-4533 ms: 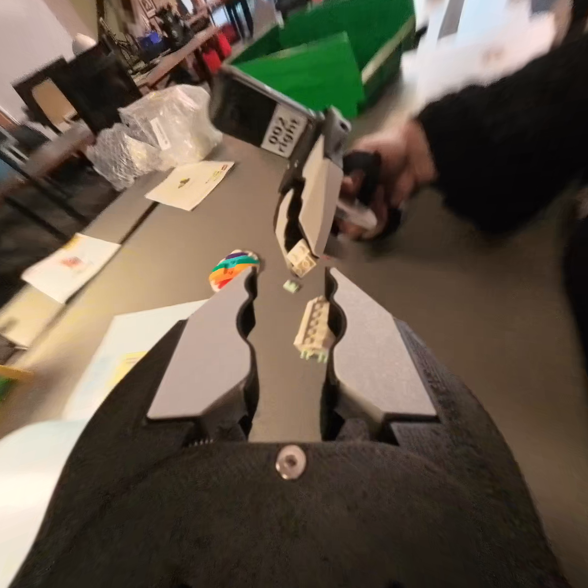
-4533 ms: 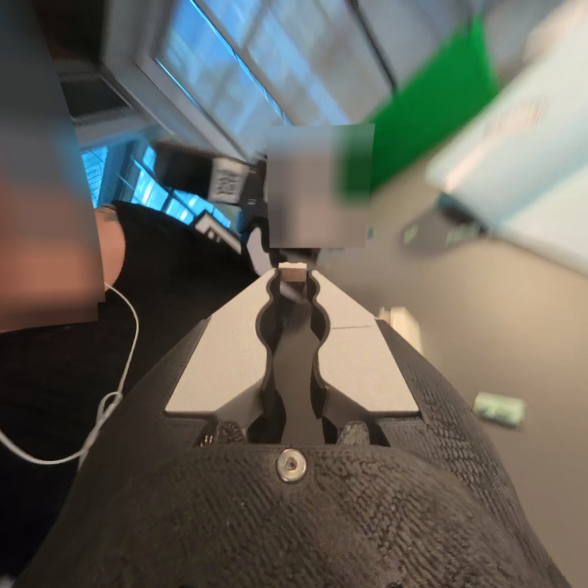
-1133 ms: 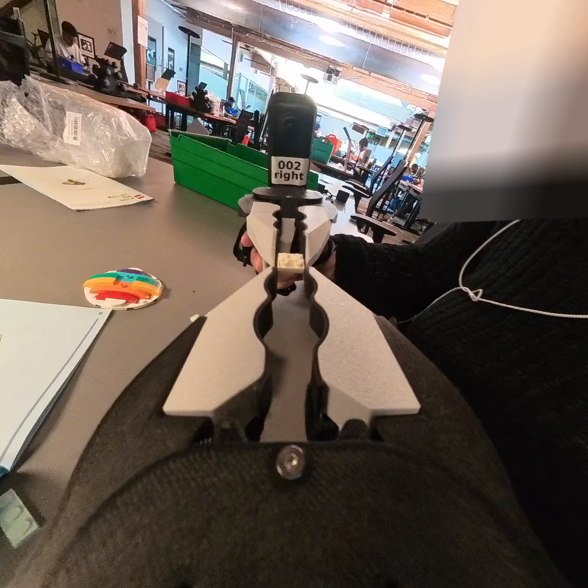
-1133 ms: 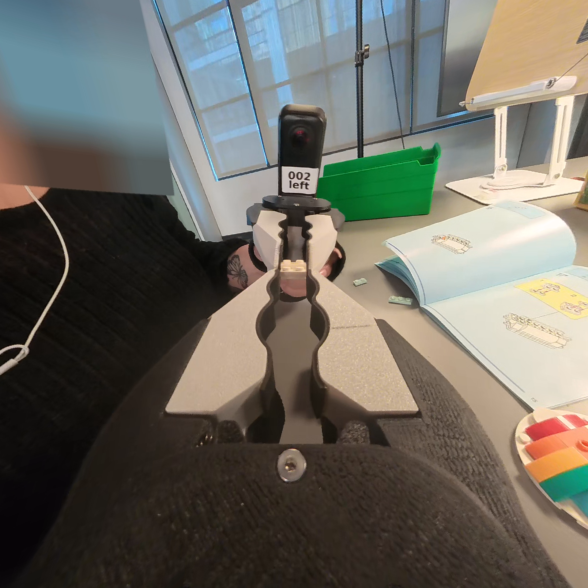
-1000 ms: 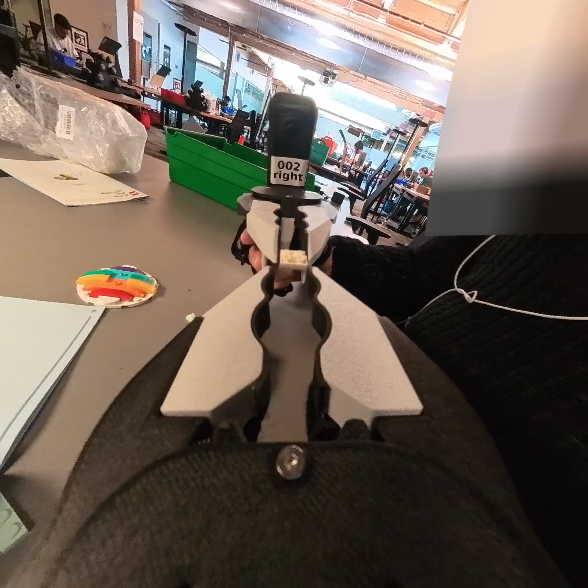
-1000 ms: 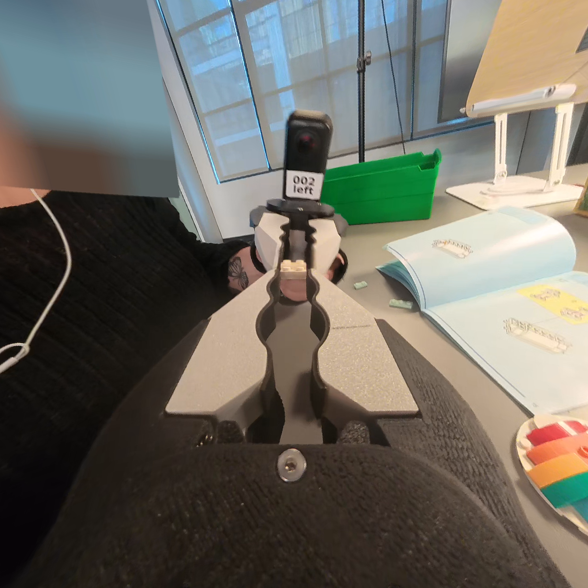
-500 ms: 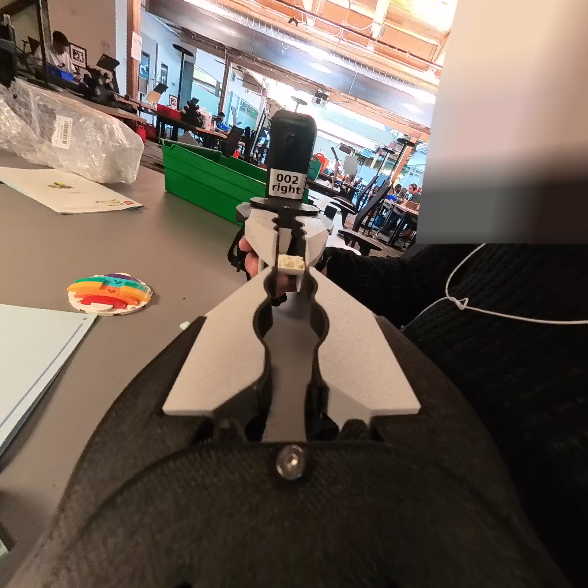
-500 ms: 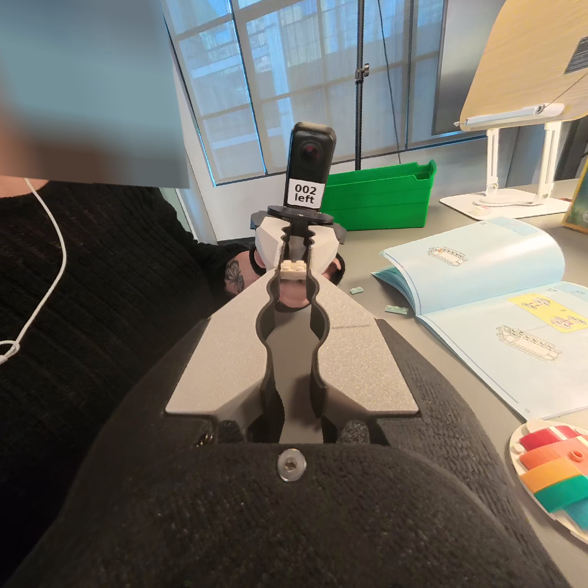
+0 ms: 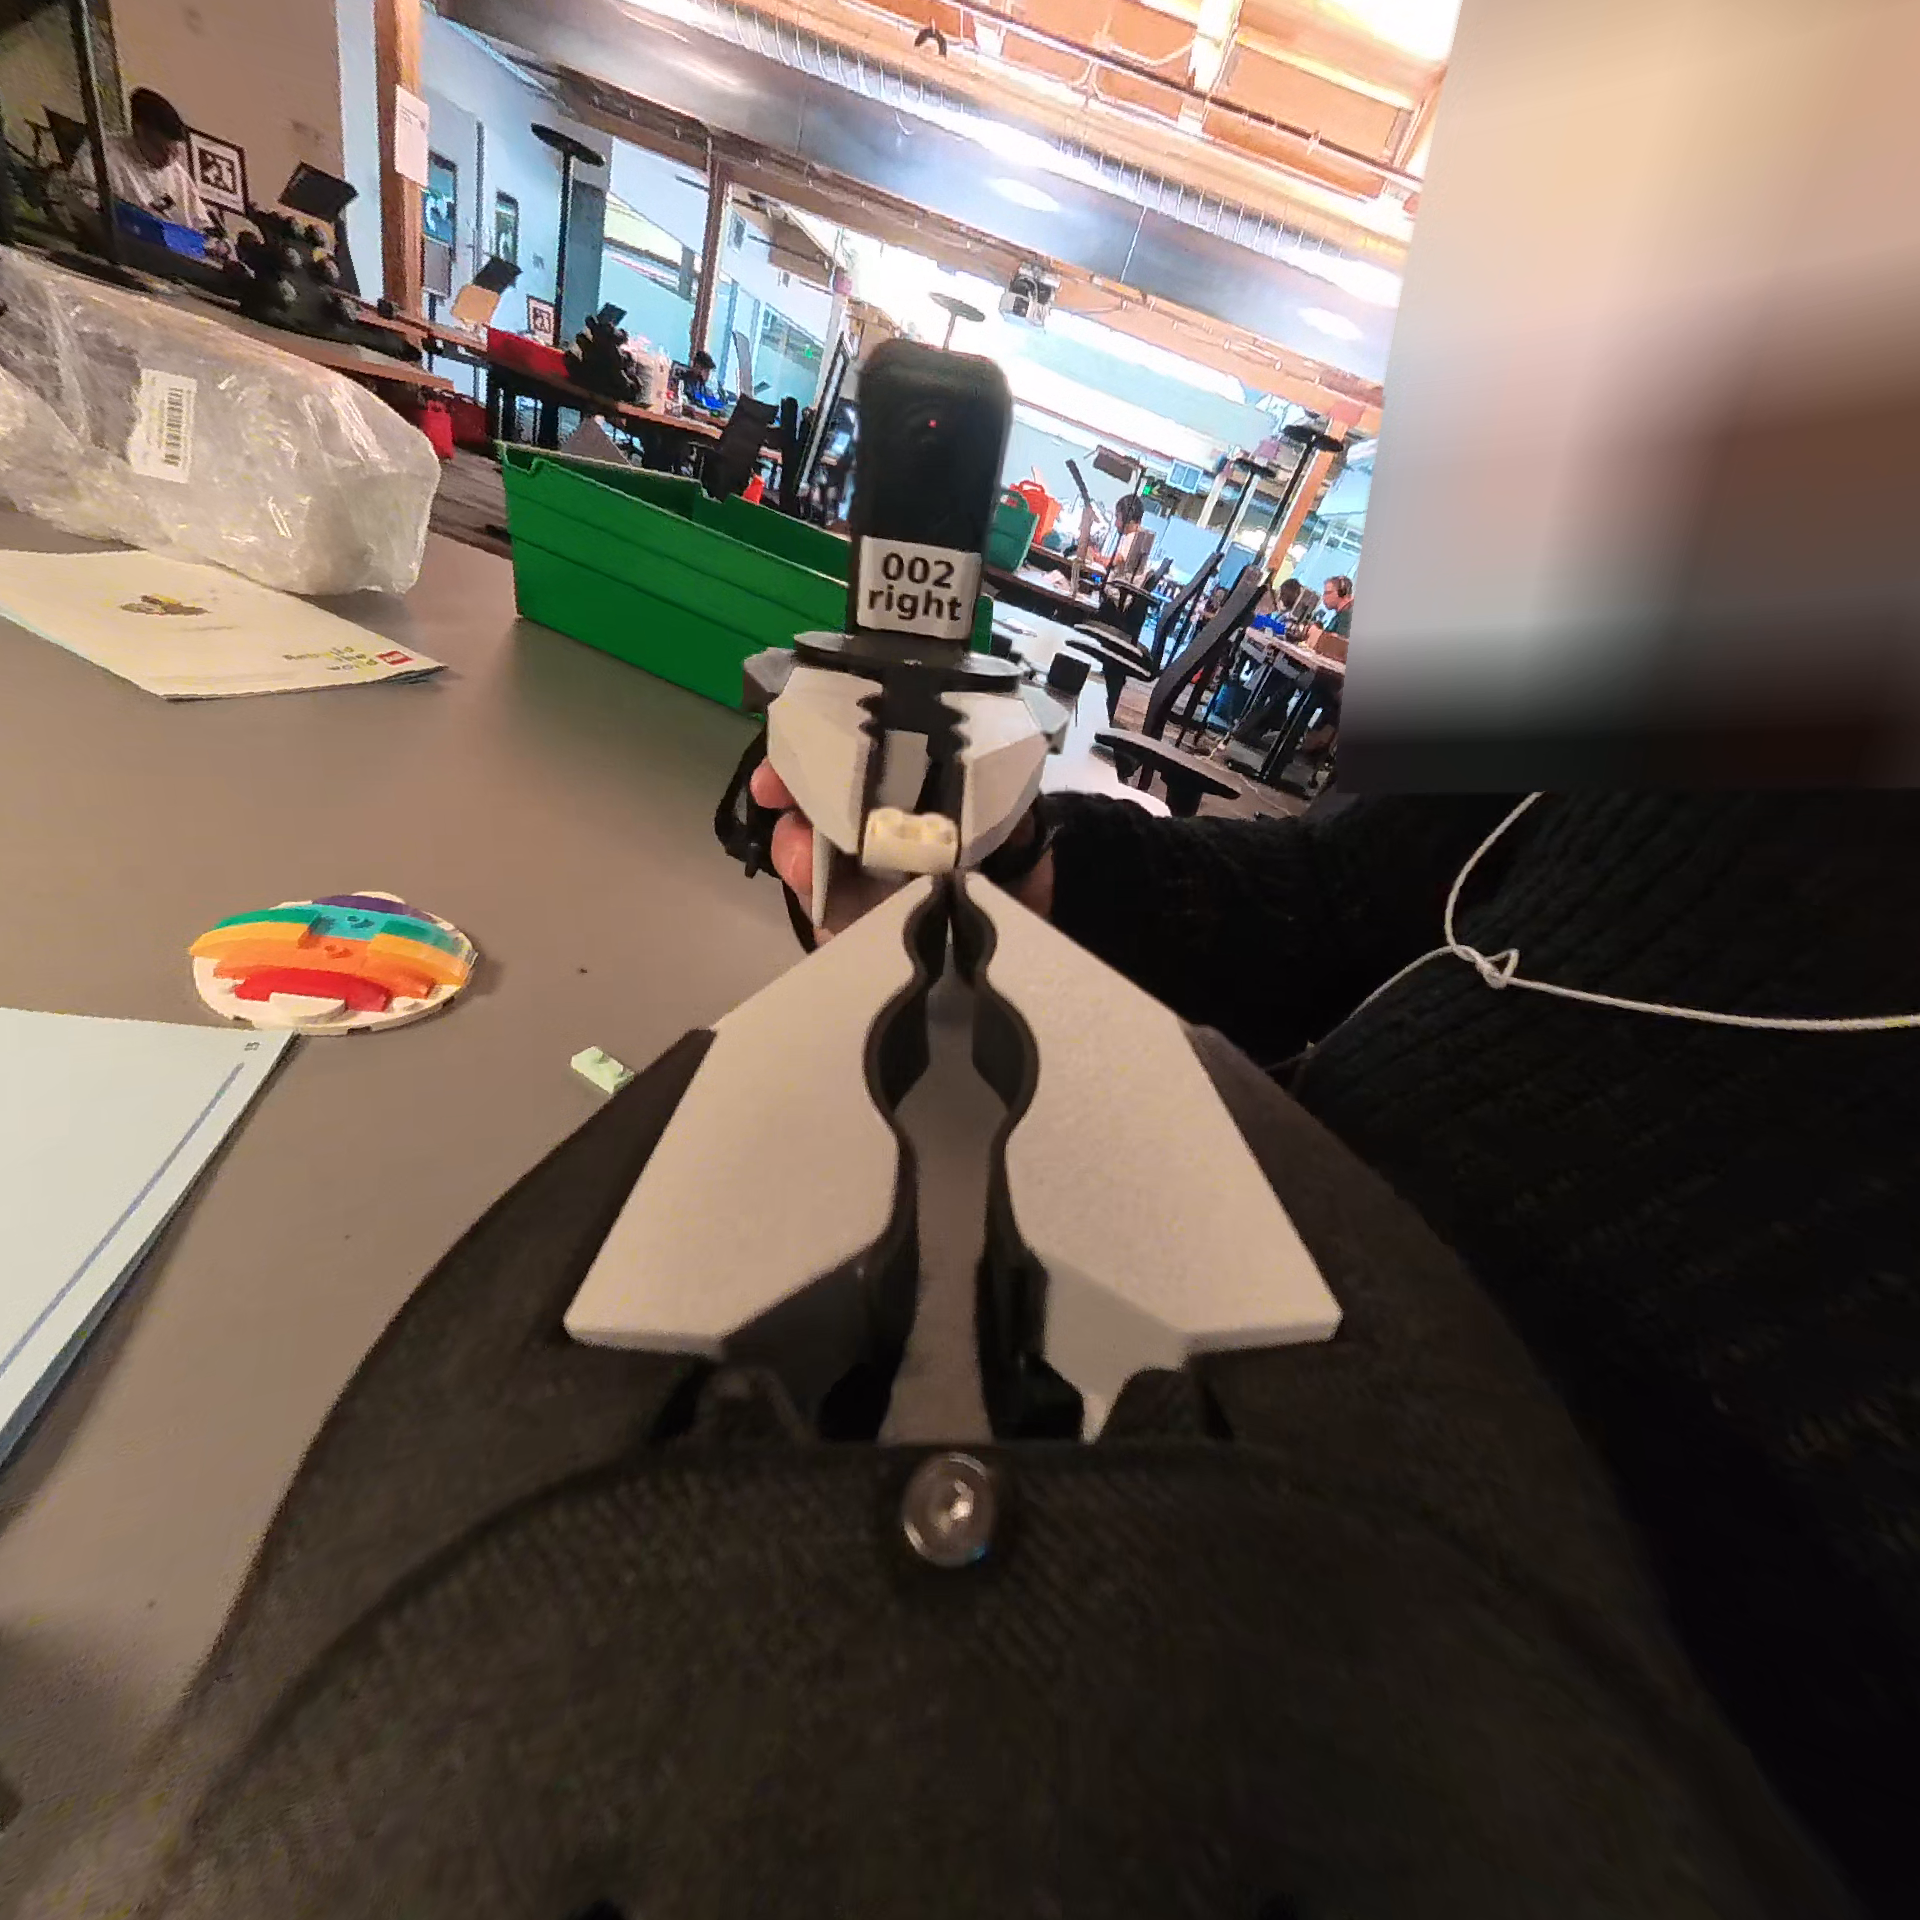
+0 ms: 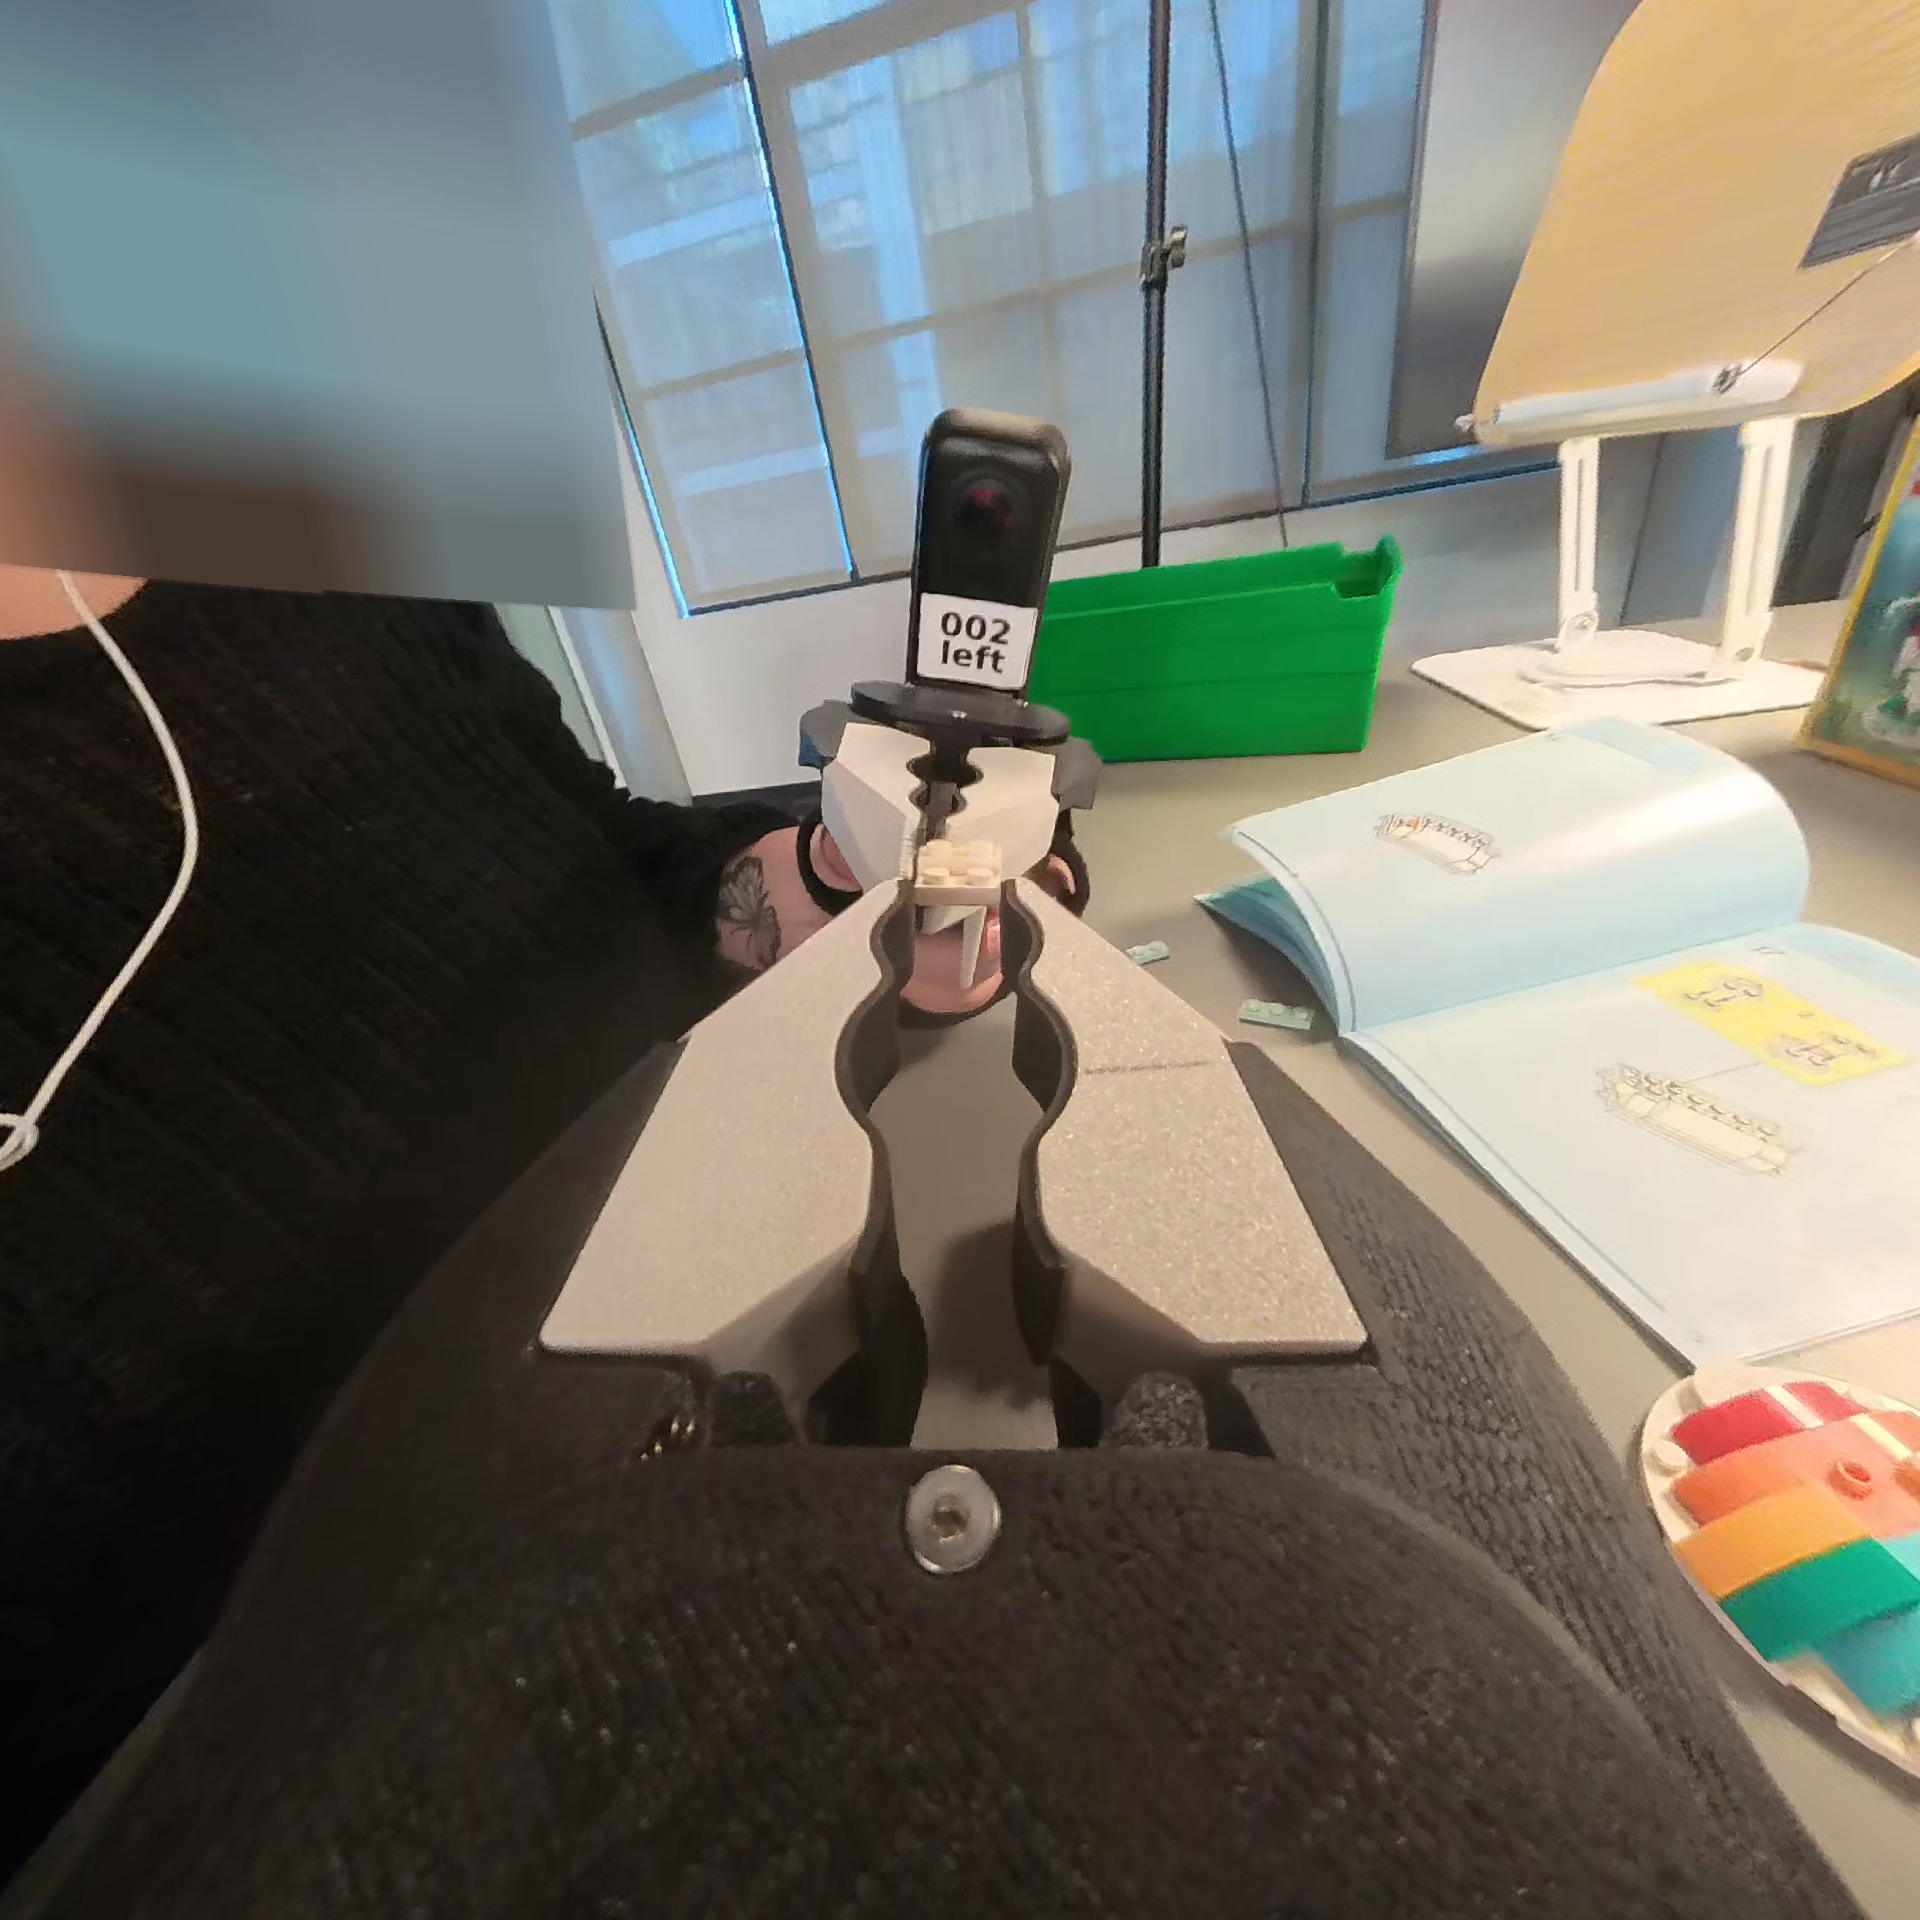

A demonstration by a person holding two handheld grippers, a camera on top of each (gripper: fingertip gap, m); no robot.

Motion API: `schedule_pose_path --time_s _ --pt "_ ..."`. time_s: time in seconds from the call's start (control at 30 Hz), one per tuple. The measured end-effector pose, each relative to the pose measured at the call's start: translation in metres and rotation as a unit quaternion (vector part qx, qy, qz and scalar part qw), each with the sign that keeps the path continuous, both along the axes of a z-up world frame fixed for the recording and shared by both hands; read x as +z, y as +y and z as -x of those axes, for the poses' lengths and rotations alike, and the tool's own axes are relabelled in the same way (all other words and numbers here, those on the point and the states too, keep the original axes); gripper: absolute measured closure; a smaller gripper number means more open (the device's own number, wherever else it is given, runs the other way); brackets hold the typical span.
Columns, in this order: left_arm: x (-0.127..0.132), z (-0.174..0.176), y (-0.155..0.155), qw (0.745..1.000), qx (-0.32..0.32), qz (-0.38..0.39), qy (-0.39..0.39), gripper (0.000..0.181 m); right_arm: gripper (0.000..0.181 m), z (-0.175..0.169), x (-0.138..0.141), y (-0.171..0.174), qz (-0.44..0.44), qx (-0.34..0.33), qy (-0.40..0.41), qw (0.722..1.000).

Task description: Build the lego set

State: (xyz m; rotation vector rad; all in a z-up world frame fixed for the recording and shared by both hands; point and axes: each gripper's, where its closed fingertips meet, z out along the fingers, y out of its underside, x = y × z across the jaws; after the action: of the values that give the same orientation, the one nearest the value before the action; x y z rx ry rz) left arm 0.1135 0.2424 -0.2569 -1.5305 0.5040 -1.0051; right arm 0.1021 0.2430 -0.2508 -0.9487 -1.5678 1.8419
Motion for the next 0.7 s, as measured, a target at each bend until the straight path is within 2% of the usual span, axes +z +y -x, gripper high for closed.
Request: schedule_pose_path --time_s 0.03,0.07,0.13,0.27,0.7 --pt "0.0003 0.0013 0.0011 1.0 0.004 0.003 -0.004 0.18 0.167 -0.0001 0.0011 -0.0006 -0.001 0.0 0.002 1.0" --pt "-0.0005 0.0038 0.0033 1.0 0.013 0.007 -0.006 0.17 0.167 -0.0005 0.0017 -0.002 -0.003 0.001 0.003 1.0" --pt "0.0027 0.0072 0.003 1.0 0.014 0.003 -0.018 0.162 0.167 -0.0009 0.0018 -0.0011 -0.007 0.0 0.004 1.0" --pt "0.006 0.0093 0.0021 0.999 0.014 -0.001 -0.031 0.162 0.167 -0.0002 0.0007 -0.0042 -0.003 0.008 0.003 1.0" --pt "0.0024 0.0057 0.0008 1.0 0.013 -0.006 -0.005 0.166 0.167 -0.0055 -0.0025 -0.0069 0.002 0.017 -0.008 1.0"
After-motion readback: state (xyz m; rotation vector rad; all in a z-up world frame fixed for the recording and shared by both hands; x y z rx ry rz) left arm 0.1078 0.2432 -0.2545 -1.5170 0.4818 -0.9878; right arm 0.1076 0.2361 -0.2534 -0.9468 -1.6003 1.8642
